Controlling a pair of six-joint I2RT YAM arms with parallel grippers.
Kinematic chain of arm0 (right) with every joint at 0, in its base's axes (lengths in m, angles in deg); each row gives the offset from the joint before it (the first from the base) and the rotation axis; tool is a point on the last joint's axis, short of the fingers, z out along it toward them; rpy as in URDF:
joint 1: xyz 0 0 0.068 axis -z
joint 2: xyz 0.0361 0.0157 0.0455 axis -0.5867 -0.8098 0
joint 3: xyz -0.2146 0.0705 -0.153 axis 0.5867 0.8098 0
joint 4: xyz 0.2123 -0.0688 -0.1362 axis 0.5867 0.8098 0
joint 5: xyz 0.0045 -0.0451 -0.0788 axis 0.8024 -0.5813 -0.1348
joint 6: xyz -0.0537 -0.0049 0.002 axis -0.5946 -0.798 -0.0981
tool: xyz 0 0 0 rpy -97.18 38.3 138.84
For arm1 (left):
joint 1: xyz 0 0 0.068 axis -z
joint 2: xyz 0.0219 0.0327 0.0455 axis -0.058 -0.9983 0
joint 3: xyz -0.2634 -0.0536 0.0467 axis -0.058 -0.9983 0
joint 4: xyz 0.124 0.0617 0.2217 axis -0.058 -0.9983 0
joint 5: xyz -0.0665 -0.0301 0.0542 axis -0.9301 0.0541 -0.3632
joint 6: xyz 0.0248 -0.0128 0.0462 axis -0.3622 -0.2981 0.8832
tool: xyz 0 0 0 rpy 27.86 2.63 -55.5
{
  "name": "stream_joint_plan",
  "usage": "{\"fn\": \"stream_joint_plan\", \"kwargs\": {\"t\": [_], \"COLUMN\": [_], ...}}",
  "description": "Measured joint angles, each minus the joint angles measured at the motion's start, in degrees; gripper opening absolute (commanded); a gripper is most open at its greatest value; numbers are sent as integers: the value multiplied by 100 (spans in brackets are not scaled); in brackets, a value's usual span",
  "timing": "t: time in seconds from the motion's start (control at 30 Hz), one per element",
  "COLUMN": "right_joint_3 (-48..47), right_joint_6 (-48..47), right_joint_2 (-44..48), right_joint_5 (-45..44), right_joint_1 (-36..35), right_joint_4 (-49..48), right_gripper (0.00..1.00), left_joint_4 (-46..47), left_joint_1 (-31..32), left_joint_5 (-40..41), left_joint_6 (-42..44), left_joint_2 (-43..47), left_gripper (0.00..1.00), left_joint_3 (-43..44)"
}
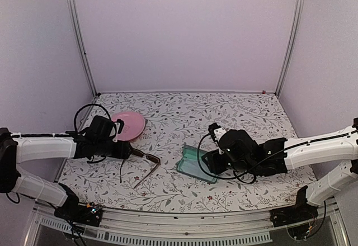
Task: Organize the sunglasses
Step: Pick up the sunglasses from the center of the board.
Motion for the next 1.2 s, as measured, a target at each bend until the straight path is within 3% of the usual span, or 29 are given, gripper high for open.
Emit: {"fn": "stream_joint_plan", "kwargs": {"t": [0.23, 0.6, 0.87, 0.97, 1.03, 1.2], "right_joint_3": [2, 9, 9, 7, -13, -468], "right_joint_6": [-133, -144, -271, -459, -638, -1429], "right_joint_2": [-46, -271, -376, -391, -404, -732], "right_joint_5": [142, 310, 586, 780, 966, 1419], "right_joint_1": [4, 4, 7, 7, 4, -129], "right_joint_4": [-299, -592, -715, -763, -774, -629], "right_gripper": [51, 51, 54, 58, 65, 69], "left_joint_4": [11, 9, 9, 0, -55, -254], "left_joint_1": [-2, 179, 348, 424, 479, 675], "left_joint_5": [-46, -9, 26, 9, -42, -564], "left_joint_6": [-173, -363, -396, -396, -380, -369], "left_joint_2": [-291, -455, -656, -675, -675, -638], "left_gripper": [46, 24, 1, 0, 0, 0], "left_joint_3": [-149, -254, -275, -269, -238, -96]}}
